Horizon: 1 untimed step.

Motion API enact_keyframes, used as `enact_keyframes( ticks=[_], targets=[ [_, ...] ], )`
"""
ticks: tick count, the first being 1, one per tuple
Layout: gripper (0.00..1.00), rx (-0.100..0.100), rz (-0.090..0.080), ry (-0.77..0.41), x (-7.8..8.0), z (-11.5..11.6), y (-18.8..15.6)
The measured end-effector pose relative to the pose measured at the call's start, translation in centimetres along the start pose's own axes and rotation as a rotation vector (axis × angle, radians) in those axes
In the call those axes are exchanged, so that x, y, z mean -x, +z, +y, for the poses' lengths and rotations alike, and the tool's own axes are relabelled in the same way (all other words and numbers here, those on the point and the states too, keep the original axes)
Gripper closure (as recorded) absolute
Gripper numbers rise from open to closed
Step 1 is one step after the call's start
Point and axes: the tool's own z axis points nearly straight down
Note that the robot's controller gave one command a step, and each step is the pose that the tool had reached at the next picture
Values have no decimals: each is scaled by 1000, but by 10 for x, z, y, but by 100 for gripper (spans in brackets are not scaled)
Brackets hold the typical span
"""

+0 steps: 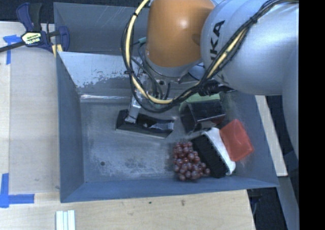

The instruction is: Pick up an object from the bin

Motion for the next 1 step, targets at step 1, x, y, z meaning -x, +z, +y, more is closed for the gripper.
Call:
enact_keyframes(
  ticks=[1],
  targets=[
    [0, -9, 5, -148, 9, -31, 20]
  ],
)
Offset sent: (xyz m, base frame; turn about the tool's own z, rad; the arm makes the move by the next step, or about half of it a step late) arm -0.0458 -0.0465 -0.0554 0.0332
